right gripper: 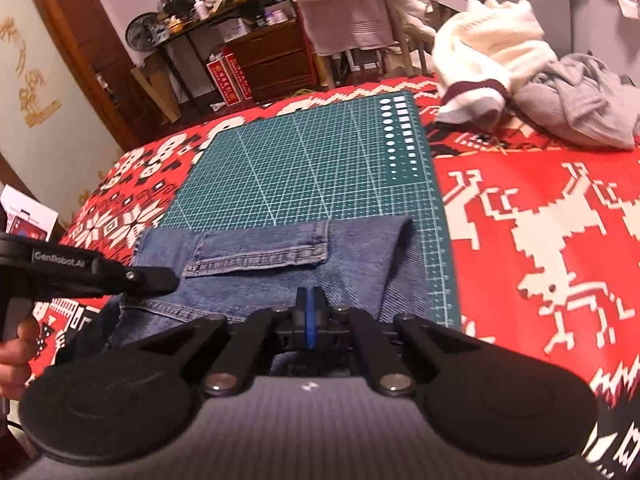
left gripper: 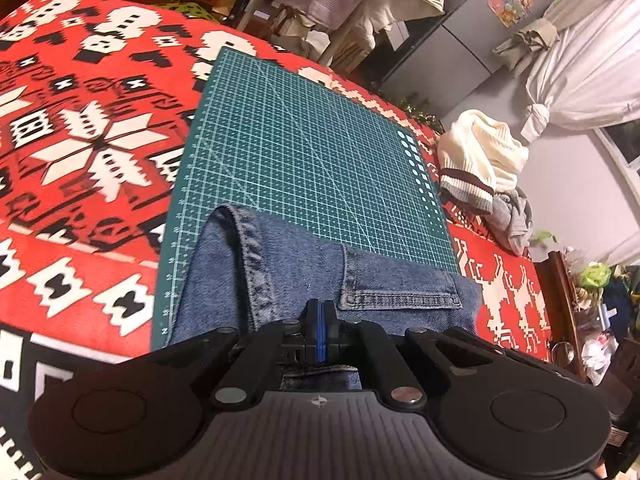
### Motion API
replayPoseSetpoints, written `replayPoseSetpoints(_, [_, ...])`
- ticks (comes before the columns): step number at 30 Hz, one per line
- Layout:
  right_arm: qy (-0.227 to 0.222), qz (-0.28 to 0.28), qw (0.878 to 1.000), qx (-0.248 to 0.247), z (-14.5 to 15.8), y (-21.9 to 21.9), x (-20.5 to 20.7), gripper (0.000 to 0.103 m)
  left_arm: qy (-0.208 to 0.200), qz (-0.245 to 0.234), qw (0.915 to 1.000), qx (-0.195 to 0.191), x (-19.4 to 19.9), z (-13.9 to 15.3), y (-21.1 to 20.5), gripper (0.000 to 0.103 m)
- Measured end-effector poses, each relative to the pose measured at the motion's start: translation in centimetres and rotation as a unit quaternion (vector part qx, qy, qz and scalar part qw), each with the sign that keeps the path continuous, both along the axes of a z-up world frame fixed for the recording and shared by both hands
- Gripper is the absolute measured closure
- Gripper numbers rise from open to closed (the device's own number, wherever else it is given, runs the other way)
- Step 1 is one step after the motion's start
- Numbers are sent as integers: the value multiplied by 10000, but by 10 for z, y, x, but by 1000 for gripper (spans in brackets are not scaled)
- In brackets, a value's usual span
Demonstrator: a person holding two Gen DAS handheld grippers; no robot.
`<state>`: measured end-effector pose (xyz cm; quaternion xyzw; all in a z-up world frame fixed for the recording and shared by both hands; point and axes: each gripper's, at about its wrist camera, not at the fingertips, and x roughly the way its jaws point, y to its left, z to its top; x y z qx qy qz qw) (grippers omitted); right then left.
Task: Fold clothes
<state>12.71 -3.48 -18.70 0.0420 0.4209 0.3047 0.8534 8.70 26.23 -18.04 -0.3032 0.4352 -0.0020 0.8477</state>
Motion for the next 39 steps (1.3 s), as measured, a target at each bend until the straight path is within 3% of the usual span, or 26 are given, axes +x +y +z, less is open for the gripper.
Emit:
replayPoseSetpoints(12, [351, -626, 9969, 318, 2, -35, 6, 103, 161, 161, 9994, -263, -8, 3, 12, 100])
replayPoseSetpoints(15, [132, -676, 9973, 239, 10, -36, 4, 103, 152, 237, 9993, -262, -9, 8, 14, 101])
replayPoseSetpoints(20, [-201, -808, 9944, 646, 22, -37, 7, 98, -396, 535, 9956, -660, -9, 18, 30, 100])
replayPoseSetpoints(22, [-296, -830, 9926, 836, 25, -34, 10, 98, -528, 601, 9949, -622, -1, 19, 32, 100])
replayPoseSetpoints(26, [-513, -521, 9960, 522, 17, -3, 21, 98, -489, 514, 9969, -333, 9, 13, 27, 100])
replayPoseSetpoints(30, [-417, -347, 9980, 322, 0, 11, 26, 98, -375, 514, 9978, -205, 12, 0, 29, 100])
replayPoseSetpoints(32, [-413, -294, 9985, 188, -7, 12, 26, 103, -358, 518, 9979, -177, 11, -4, 29, 100])
replayPoseSetpoints(39, [-251, -551, 9979, 234, -11, 0, 26, 103, -253, 715, 9966, -331, 5, -7, 37, 100])
